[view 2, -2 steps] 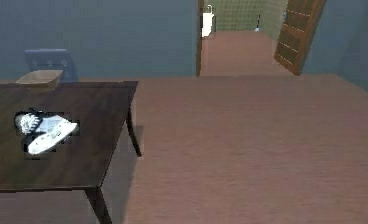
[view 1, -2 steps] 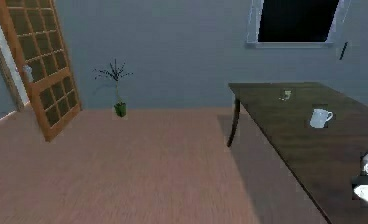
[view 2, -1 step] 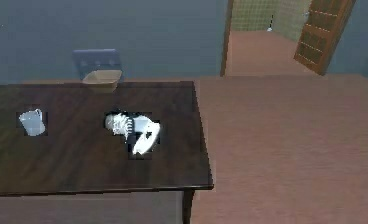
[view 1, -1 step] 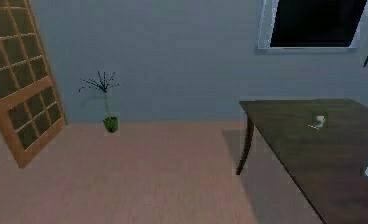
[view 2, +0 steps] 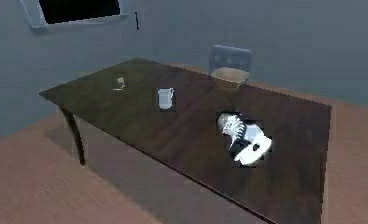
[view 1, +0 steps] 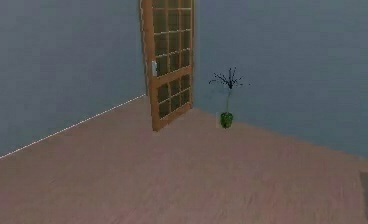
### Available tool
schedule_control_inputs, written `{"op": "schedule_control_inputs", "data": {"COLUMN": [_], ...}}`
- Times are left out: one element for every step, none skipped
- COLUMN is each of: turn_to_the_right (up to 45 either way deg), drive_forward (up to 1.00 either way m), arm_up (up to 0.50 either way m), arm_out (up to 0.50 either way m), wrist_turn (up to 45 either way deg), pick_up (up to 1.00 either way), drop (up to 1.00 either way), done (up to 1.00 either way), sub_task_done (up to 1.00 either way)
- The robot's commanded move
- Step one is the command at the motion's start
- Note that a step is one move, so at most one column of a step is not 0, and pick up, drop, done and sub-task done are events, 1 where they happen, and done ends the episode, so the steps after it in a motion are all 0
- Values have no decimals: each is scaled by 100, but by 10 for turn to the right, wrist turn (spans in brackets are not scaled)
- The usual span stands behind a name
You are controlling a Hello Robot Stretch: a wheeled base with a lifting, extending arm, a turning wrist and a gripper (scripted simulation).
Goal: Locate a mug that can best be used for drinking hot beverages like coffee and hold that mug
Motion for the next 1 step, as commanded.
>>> {"op": "schedule_control_inputs", "data": {"turn_to_the_right": [450], "drive_forward": [0], "arm_up": [0], "arm_out": [0], "wrist_turn": [0], "pick_up": [0], "drop": [0], "done": [0], "sub_task_done": [0]}}
